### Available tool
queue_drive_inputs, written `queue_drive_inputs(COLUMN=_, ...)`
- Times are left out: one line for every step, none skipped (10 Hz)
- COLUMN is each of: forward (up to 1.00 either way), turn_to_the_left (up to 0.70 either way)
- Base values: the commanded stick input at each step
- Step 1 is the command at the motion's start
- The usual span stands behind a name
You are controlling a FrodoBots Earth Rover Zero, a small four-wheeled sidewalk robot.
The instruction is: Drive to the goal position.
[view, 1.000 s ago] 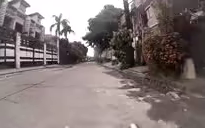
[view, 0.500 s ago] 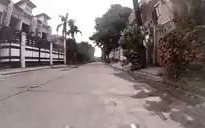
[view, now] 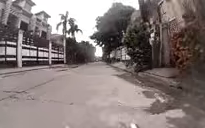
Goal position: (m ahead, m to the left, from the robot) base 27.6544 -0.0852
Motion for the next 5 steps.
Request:
queue_drive_inputs(forward=1.00, turn_to_the_left=0.00)
queue_drive_inputs(forward=1.00, turn_to_the_left=0.00)
queue_drive_inputs(forward=1.00, turn_to_the_left=0.00)
queue_drive_inputs(forward=1.00, turn_to_the_left=0.00)
queue_drive_inputs(forward=1.00, turn_to_the_left=0.00)
